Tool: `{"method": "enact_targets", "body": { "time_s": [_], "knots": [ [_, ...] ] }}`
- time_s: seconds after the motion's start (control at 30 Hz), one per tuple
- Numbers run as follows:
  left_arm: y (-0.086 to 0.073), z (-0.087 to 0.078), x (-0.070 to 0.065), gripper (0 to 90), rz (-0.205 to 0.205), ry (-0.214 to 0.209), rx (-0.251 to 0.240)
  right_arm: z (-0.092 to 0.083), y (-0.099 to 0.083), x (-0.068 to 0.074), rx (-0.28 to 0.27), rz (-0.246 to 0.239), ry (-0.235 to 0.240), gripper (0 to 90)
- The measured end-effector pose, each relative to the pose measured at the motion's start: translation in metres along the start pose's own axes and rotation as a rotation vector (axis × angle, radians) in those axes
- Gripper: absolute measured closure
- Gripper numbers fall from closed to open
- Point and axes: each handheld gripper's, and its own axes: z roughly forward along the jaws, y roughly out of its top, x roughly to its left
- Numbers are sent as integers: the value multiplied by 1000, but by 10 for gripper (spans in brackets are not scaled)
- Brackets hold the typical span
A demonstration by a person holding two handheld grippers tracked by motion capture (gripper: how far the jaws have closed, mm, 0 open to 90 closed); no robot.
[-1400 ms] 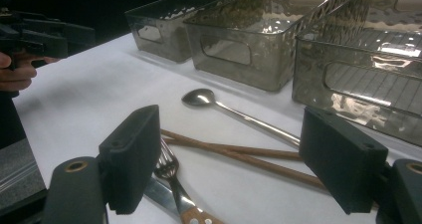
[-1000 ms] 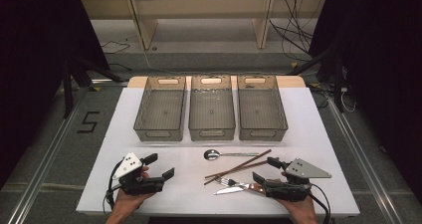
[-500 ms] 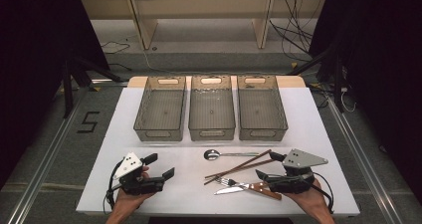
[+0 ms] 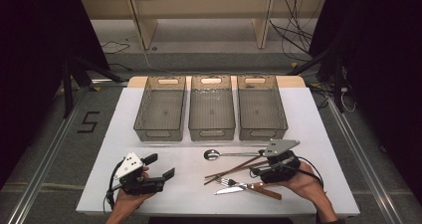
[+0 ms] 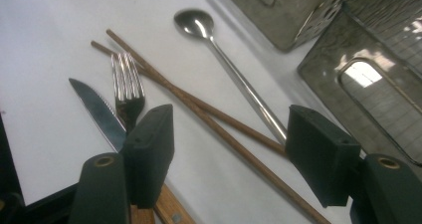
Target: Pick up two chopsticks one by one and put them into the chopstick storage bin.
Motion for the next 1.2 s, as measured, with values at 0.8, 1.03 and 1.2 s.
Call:
{"method": "enact_targets", "body": {
  "time_s": [0.8, 1.03, 1.2],
  "knots": [
    [0, 1, -1, 150, 3, -2, 3, 47, 16, -18, 333, -155, 83, 525],
    [0, 1, -1, 151, 1, -4, 1, 56, 18, -21, 369, -187, 85, 578],
    [0, 1, -1, 151, 1, -5, 2, 61, 16, -23, 395, -214, 98, 588]
  ]
}}
